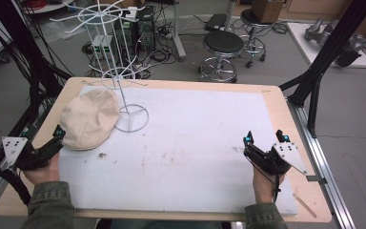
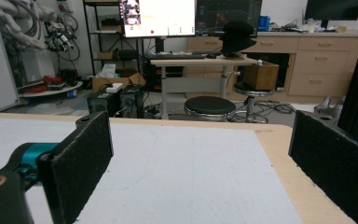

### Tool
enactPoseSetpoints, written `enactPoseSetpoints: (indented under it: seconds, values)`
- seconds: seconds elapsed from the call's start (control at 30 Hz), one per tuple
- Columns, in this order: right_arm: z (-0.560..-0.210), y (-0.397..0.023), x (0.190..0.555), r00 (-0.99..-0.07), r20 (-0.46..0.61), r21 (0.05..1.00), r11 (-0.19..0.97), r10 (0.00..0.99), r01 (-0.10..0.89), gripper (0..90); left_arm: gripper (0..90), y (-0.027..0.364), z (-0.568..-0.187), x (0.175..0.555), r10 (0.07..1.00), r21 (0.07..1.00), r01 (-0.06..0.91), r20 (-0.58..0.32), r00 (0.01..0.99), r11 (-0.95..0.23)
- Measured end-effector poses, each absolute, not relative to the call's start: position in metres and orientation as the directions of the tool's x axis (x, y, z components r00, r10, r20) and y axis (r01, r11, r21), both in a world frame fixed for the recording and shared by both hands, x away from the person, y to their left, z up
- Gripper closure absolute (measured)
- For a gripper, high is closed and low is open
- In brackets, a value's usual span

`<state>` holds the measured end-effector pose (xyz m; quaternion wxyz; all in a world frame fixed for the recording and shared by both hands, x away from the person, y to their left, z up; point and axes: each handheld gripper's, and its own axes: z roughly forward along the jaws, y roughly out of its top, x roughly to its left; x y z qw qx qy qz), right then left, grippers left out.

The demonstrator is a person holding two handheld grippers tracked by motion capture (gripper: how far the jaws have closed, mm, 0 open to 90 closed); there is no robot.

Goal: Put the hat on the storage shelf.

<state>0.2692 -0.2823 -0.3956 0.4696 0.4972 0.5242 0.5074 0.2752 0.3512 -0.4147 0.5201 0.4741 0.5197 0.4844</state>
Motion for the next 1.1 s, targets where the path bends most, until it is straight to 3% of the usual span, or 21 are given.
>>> enactPoseSetpoints:
  seconds: [1.1]
  values:
    - [-0.3984, -0.2831, 0.2681, -0.057, 0.038, 0.998, -0.035, 0.998, 0.053, 5.3, 16.9, 0.3514, -0.4152, 0.2773, 0.996, 0.996, -0.003, -0.091, 0.001, 0.091]
